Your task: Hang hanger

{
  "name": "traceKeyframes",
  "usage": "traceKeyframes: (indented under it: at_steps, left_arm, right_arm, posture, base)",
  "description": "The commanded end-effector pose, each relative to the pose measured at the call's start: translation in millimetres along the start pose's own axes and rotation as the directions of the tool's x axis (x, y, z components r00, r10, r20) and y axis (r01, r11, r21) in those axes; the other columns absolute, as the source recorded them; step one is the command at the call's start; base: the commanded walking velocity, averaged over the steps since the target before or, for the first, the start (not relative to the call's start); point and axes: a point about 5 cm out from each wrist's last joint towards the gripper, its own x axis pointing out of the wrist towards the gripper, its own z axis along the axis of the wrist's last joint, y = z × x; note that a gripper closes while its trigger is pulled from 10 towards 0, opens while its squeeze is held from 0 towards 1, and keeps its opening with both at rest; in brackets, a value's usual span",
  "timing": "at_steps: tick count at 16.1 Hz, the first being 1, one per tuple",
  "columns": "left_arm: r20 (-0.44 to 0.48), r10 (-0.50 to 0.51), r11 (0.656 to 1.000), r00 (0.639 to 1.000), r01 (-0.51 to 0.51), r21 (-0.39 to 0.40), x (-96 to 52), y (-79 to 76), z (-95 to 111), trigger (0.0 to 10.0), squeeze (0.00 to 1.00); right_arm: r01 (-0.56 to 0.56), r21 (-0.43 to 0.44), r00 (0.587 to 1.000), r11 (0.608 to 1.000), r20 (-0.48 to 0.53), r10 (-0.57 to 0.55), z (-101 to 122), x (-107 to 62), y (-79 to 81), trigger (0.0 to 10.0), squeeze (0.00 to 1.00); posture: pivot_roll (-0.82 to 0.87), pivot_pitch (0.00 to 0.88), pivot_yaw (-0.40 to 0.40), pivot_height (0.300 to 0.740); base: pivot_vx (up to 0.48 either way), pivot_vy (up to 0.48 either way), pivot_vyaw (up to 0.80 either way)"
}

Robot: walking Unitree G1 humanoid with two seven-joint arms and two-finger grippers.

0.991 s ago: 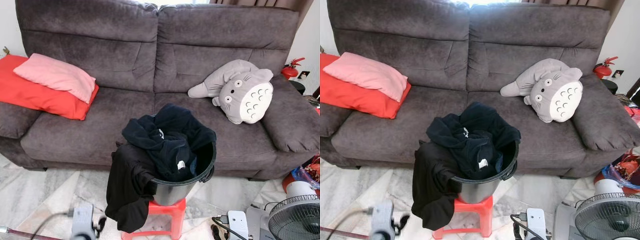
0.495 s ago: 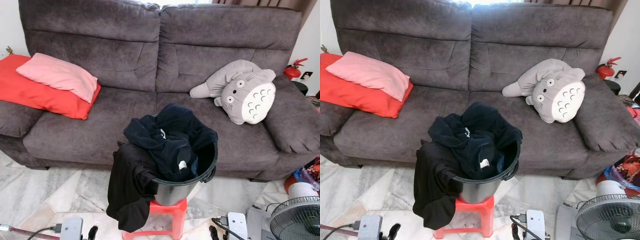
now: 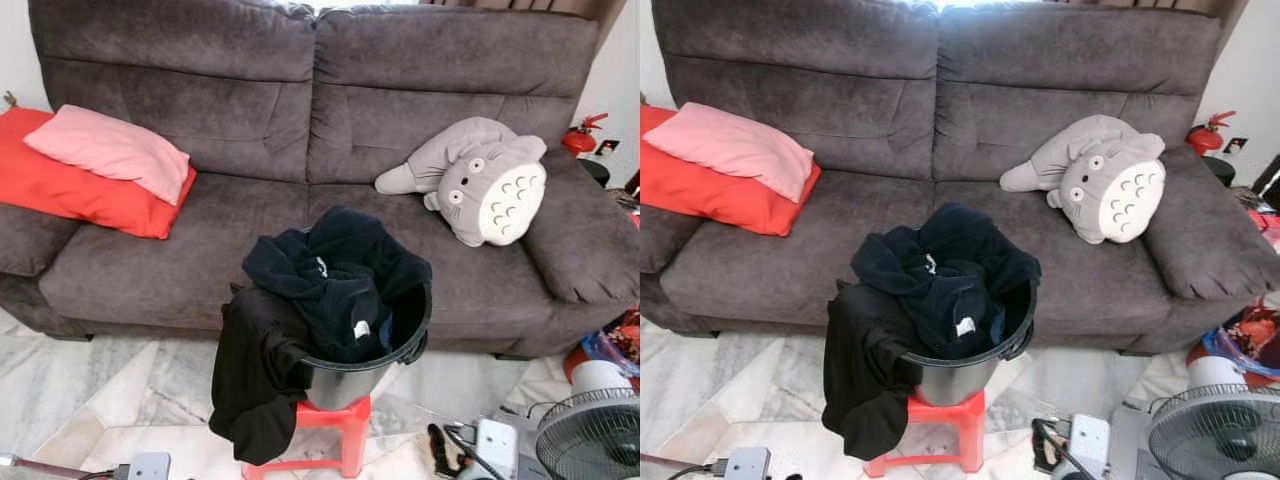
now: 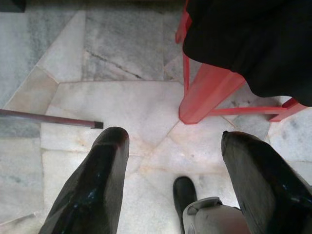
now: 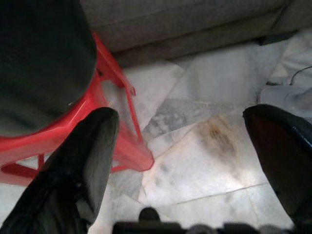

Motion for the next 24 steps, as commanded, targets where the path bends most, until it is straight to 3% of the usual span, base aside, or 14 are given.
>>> traceKeyframes:
  at_steps: [1, 3, 7, 10, 12, 13, 15, 18, 21, 24]
  left_arm:
    - [-0.05, 0.012, 1.0, 0.999, -0.011, 0.004, -3.0, 2.2, -10, 10.0, 0.0]
    - [-0.056, 0.004, 1.0, 0.998, -0.003, 0.004, -0.8, -2.7, -8, 10.0, 0.0]
    - [-0.065, -0.015, 1.0, 0.998, 0.016, 0.01, -0.4, -6.7, -9, 10.0, 0.0]
    - [-0.082, -0.005, 1.0, 0.997, 0.006, 0.012, -1.4, -4.5, -12, 10.0, 0.0]
    - [-0.086, 0.017, 1.0, 0.996, -0.017, 0.003, -1.9, -0.8, -13, 10.0, 0.0]
    - [-0.076, 0.046, 0.997, 0.996, -0.05, -0.051, -2.5, 3.0, -13, 10.0, 0.0]
    - [-0.076, 0.05, 0.997, 0.996, -0.054, -0.055, -3.0, 3.6, -13, 10.0, 0.0]
    - [-0.09, 0.055, 0.997, 0.994, -0.059, -0.05, -3.6, 5.4, -15, 10.0, 0.0]
    - [-0.095, 0.053, 0.997, 0.994, -0.057, -0.047, -2.2, 4.0, -14, 10.0, 0.0]
    - [-0.094, 0.064, 0.996, 0.994, -0.069, -0.057, -1.3, 5.3, -12, 10.0, 0.0]
  right_arm:
    - [0.024, 0.007, 0.998, 1.0, 0.065, -0.024, 5, -5.3, -10.5, 10.0, 0.0]
    - [0.065, -0.031, 0.967, 0.997, 0.248, -0.056, 30, -19.0, -15.9, 10.0, 0.0]
    - [0.093, -0.055, 0.914, 0.994, 0.401, -0.063, 62, -35.2, -13.4, 10.0, 0.0]
    - [0.097, -0.204, 0.847, 0.974, 0.531, 0.027, 96, -51.5, -7.6, 10.0, 0.0]
    - [0.196, -0.191, 0.784, 0.962, 0.62, -0.037, 130, -56.7, -12.5, 10.0, 0.0]
    - [0.227, -0.092, 0.73, 0.969, 0.675, -0.107, 159, -59.3, -11.6, 10.0, 0.0]
    - [0.215, -0.062, 0.703, 0.975, 0.702, -0.11, 176, -62.1, -3.2, 10.0, 0.0]
    - [0.091, -0.048, 0.699, 0.995, 0.715, -0.029, 183, -76.8, 28.9, 10.0, 0.0]
    - [0.092, 0.001, 0.707, 0.996, 0.704, -0.066, 187, -75.1, 31.7, 10.0, 0.0]
    - [0.08, -0.017, 0.719, 0.997, 0.694, -0.046, 193, -76.9, 36.8, 10.0, 0.0]
  posture:
    - [-0.12, 0.107, -0.071, 0.74]
    - [-0.13, 0.098, -0.068, 0.74]
    - [-0.14, 0.088, -0.067, 0.74]
    - [-0.14, 0.086, -0.061, 0.74]
    - [-0.14, 0.083, -0.062, 0.74]
    - [-0.13, 0.071, -0.06, 0.74]
    - [-0.12, 0.068, -0.059, 0.74]
    - [-0.12, 0.075, -0.052, 0.74]
    - [-0.12, 0.098, -0.048, 0.74]
    - [-0.11, 0.105, -0.051, 0.74]
  base:
    - [0.0, 0.0, 0.0]
    - [0.0, 0.0, 0.0]
    - [0.0, 0.0, 0.0]
    - [0.0, 0.0, 0.0]
    - [0.0, 0.0, 0.0]
    - [0.0, 0.0, 0.0]
    - [0.0, 0.0, 0.0]
    - [0.0, 0.0, 0.0]
    - [0.0, 0.0, 0.0]
    - [0.203, 0.0, 0.0]
